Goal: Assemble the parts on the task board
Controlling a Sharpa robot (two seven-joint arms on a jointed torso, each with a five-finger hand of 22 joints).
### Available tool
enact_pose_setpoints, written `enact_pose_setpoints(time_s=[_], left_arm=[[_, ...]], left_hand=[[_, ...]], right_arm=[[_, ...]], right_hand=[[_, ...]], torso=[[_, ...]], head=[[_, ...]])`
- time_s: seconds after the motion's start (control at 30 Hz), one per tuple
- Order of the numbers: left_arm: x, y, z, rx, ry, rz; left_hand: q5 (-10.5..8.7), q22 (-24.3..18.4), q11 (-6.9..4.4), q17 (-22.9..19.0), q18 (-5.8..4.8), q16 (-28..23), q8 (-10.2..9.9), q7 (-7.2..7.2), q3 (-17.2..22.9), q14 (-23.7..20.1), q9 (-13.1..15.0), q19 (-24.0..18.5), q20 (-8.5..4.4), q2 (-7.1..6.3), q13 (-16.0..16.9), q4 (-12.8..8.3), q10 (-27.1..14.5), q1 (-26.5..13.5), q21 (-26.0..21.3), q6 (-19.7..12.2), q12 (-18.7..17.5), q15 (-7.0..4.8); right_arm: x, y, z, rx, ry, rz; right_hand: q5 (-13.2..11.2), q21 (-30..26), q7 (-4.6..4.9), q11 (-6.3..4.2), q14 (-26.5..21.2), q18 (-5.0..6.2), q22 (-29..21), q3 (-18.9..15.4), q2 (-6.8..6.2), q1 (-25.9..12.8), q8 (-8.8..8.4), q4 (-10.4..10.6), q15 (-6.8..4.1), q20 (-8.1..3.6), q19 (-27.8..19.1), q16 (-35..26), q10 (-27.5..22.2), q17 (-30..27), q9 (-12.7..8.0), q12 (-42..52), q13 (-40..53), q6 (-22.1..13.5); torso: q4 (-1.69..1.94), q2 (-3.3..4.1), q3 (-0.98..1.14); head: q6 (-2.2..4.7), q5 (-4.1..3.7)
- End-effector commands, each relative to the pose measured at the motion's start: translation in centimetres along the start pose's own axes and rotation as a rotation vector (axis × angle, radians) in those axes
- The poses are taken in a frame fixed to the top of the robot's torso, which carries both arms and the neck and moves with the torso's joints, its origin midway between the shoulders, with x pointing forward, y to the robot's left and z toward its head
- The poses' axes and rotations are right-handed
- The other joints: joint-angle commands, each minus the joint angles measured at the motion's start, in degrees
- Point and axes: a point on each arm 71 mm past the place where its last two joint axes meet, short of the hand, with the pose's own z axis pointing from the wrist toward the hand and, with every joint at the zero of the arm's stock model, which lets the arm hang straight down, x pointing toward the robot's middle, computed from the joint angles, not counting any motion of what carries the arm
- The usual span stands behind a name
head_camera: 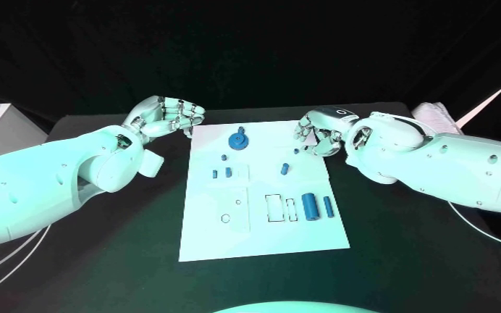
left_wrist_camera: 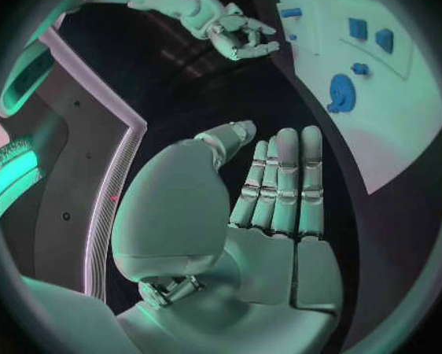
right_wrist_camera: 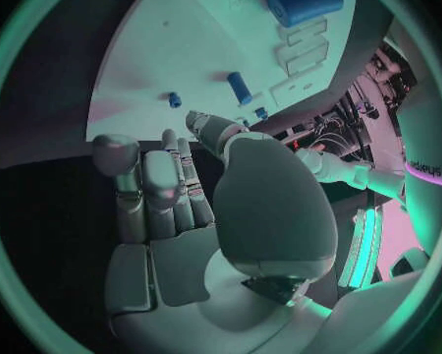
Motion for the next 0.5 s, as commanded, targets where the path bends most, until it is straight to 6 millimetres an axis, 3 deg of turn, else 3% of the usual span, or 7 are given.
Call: enact_pose_setpoints(time_s=[0.03, 0.5], left_arm=[[0.2, -0.8, -0.4, 0.067, 0.006, -0.237], [0.0, -1.1, -1.4, 0.071, 0.006, -0.275]], left_hand=[[-0.18, -0.83, 0.13, -0.39, 0.73, -0.65, -0.46, 0.20, -0.93, -0.63, 0.05, -0.16, 0.23, -0.13, -0.14, 0.15, -0.55, -0.82, -1.21, -0.58, 0.08, 0.15], [-0.19, -2.15, 0.21, -0.99, 0.75, -1.43, -0.43, 0.28, -1.80, -1.00, 0.22, 0.27, 0.37, -0.03, -0.26, 0.41, -0.68, -0.93, -3.02, -0.46, 0.35, 0.25]], right_arm=[[0.7, 0.1, 0.2, 0.014, 0.025, -0.157], [2.1, 0.6, 1.0, 0.030, 0.011, -0.209]], right_hand=[[-0.19, 2.07, 0.00, 0.02, 3.18, -0.81, 2.27, -0.03, -0.12, -0.51, -0.36, 0.23, 0.42, 0.14, 0.82, 2.58, -0.52, 1.75, 0.20, -0.27, 0.07, 0.00], [-0.13, 5.13, 0.16, 0.18, 3.19, -1.29, 5.63, -0.27, -0.16, -0.34, -0.52, 0.20, 0.55, 0.45, 1.65, 6.01, -1.16, 3.92, 0.51, -0.35, 0.12, 0.11]], torso=[[0.06, 0.02, -0.10], [0.05, -0.08, -0.02]], head=[[0.01, -0.32], [0.01, -0.46]])
